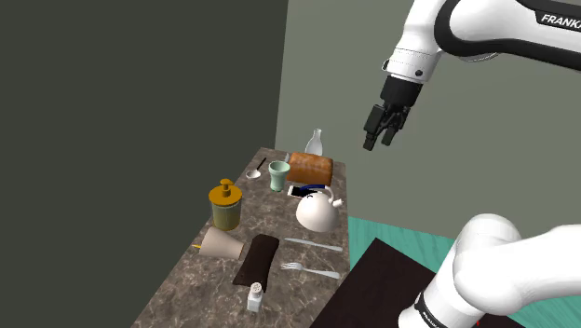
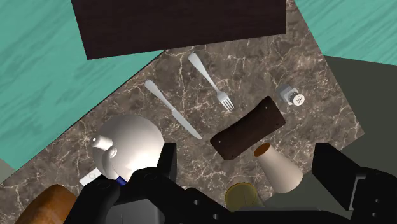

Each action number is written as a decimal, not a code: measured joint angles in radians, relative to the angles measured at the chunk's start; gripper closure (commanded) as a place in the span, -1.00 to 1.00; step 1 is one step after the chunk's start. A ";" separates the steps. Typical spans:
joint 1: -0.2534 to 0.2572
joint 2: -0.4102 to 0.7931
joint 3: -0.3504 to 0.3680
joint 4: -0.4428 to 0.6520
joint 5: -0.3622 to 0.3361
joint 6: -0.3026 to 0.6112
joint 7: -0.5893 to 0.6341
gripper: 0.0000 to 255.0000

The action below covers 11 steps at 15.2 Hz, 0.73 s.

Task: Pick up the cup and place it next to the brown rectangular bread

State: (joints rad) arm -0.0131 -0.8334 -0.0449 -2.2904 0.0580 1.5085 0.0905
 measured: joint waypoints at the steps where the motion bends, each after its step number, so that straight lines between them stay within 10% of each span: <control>1: 0.000 0.000 0.000 0.000 0.000 0.000 0.000 -1.00; 11: 0.048 0.140 0.067 -0.167 0.003 0.324 -0.029 -1.00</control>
State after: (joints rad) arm 0.0351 -0.6933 0.0225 -2.4576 0.0614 1.8323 0.0610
